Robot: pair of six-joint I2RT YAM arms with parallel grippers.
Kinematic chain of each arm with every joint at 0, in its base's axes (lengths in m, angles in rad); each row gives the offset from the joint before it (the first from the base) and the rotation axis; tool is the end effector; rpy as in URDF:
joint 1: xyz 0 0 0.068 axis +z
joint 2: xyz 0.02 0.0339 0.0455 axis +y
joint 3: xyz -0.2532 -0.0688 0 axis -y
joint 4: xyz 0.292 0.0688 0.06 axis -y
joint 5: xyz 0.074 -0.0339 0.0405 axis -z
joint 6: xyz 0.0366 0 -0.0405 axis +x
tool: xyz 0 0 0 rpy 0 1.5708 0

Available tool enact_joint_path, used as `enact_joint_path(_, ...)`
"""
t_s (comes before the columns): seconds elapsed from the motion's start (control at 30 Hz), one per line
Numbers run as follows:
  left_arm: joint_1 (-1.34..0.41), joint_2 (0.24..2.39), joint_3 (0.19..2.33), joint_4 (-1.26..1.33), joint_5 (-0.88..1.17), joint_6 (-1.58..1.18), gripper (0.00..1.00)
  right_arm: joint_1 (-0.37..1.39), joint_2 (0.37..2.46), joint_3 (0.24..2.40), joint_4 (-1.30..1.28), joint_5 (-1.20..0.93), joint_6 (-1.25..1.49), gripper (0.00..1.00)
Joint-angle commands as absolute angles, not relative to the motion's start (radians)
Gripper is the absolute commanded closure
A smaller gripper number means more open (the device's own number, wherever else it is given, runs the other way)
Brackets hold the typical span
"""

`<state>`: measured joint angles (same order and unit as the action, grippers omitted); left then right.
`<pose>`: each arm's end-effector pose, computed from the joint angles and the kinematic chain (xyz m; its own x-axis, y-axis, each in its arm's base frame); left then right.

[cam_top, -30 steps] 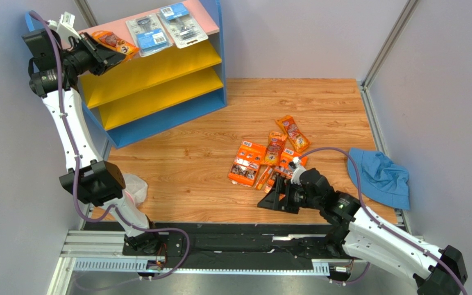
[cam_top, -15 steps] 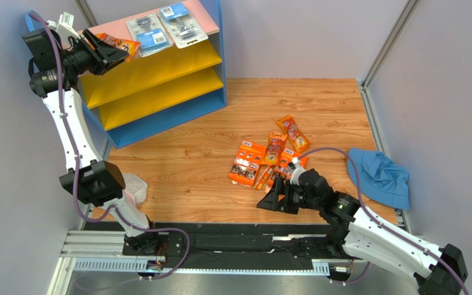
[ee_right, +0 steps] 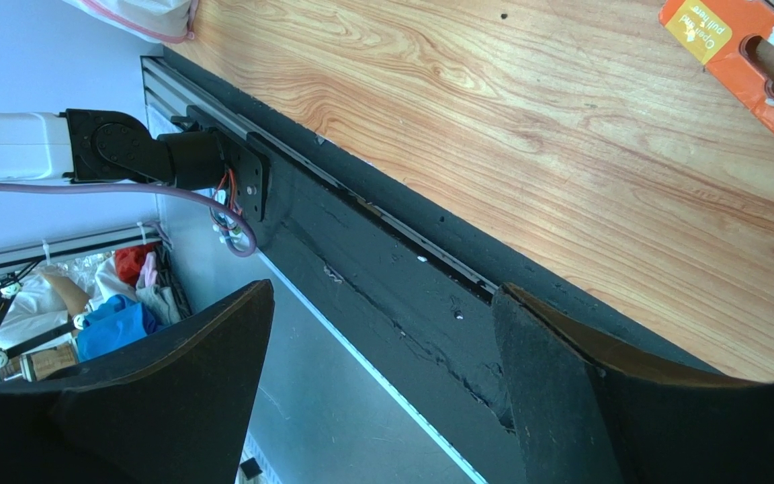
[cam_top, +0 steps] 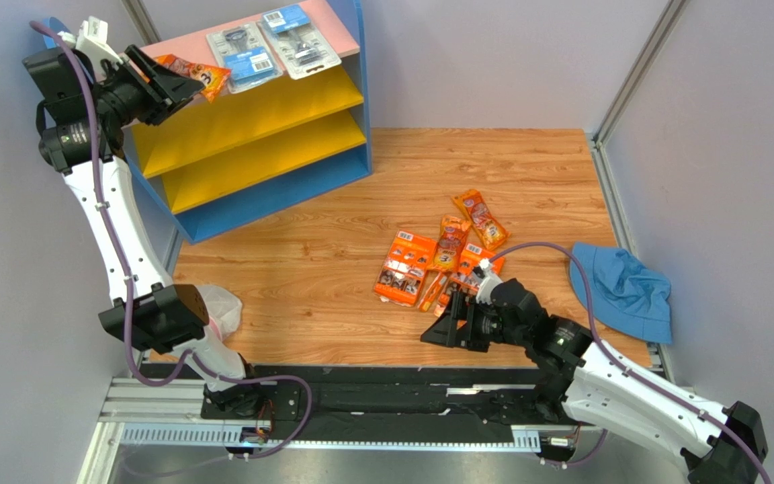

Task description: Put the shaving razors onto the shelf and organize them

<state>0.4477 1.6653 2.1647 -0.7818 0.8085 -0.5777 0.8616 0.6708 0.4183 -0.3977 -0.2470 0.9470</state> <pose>0.3421 0.1349 0.5304 -0.3891 -0.6052 -0.6945 0.1369 0.7075 -0.6933 0.1277 0.1626 0.1898 -0.9304 0.1243 -0.3448 -0.1839 0.6555 0.7325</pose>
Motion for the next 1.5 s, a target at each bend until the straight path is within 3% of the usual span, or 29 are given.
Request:
enact_joint_path(0.0,0.456,1.626,2.207,-0.805,0.701,-0.568,0.45,0.870,0.644,0.434,-0.351,-0.226,0.962,0.17)
enact_joint_path(0.4,0.457,1.715,2.286,-0.831,0.546,-0.594,0.47,0.871,0.653,0.429,-0.342,-0.222,0.960,0.16)
enact_joint_path(1.17,0.454,1.848,2.184,-0.474,0.618,-0.817,0.47,0.871,0.699,0.472,-0.368,-0.209,0.948,0.16)
enact_joint_path(1.47,0.448,1.864,2.191,-0.454,0.632,-0.831,0.48,0.873,0.741,0.474,-0.344,-0.216,0.953,0.16)
